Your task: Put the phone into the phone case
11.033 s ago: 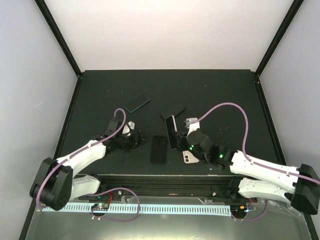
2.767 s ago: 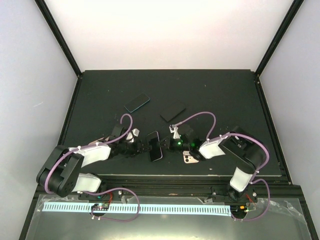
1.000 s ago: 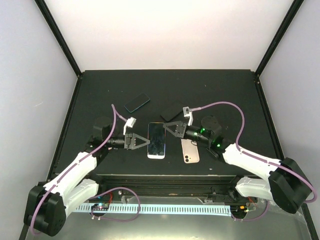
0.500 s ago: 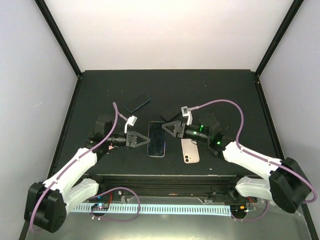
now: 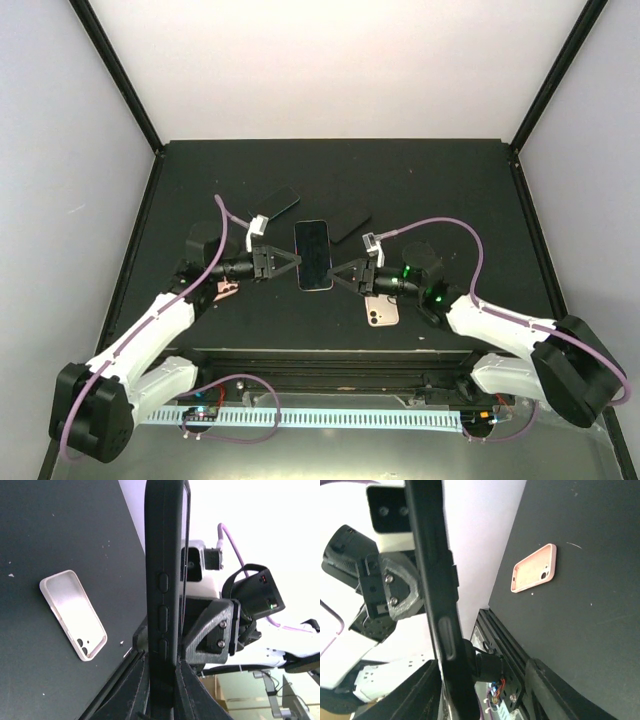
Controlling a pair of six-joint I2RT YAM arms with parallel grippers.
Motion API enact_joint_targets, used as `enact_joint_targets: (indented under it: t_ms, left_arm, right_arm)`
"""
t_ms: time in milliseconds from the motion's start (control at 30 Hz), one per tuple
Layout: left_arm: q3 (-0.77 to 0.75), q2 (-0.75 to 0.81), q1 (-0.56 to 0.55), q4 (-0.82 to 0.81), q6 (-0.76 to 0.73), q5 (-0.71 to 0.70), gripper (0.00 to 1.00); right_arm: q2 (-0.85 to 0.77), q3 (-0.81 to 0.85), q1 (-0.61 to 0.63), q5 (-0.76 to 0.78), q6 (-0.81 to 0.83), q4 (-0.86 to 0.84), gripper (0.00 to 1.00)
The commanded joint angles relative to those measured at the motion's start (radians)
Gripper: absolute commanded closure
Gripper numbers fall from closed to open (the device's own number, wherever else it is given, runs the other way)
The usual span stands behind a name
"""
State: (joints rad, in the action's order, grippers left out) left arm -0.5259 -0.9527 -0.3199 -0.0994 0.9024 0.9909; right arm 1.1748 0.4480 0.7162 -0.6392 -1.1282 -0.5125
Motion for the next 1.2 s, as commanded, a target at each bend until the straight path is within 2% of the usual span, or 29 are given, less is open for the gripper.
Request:
enact_joint_targets:
  t_ms: [0,267,367,433,533,600,867,1000,1167]
  left_arm:
    - [-0.045,-0.008,0.006,-0.128,0.045,-0.013,0.96]
    - [-0.016,-0.015,0.005,-0.176,0.071,-0.018,0.96]
    - [-0.015,-0.020,0.005,-0.165,0.061,-0.019,0.96]
    - [-0.019,-0.024,0.005,-0.141,0.042,-0.025,0.96]
    - [-0.046,-0.030,0.005,-0.021,-0.038,-0.067,0.97]
    - [-0.058,-0.032,0.005,0.041,-0.082,-0.094,0.98]
    - [-0.061,-0.044,0.005,0.071,-0.101,-0.096,0.95]
    - [-0.070,-0.044,0.006,0.092,-0.097,-0.094,0.80]
    - [-0.088,-0.045,0.006,0.164,-0.128,-0.127,0.45]
  right_arm:
    - [-0.008,-0.024,-0.002,-0.050,-0.053,-0.117,0.55]
    - [0.046,-0.037,-0.002,-0.080,-0.107,-0.236,0.57]
    - [0.062,-0.049,-0.002,-0.079,-0.126,-0.288,0.68]
    - [0.067,-0.061,-0.002,-0.070,-0.140,-0.321,0.80]
    - [0.061,-0.077,-0.002,-0.040,-0.150,-0.331,0.94]
    - [0.054,-0.079,-0.004,-0.025,-0.144,-0.316,0.99]
    - [0.045,-0.079,-0.002,0.018,-0.119,-0.260,0.99]
    - [0.024,-0.068,-0.003,0.042,-0.077,-0.188,0.99]
    - [-0.021,-0.033,-0.016,0.092,0.024,-0.002,0.99]
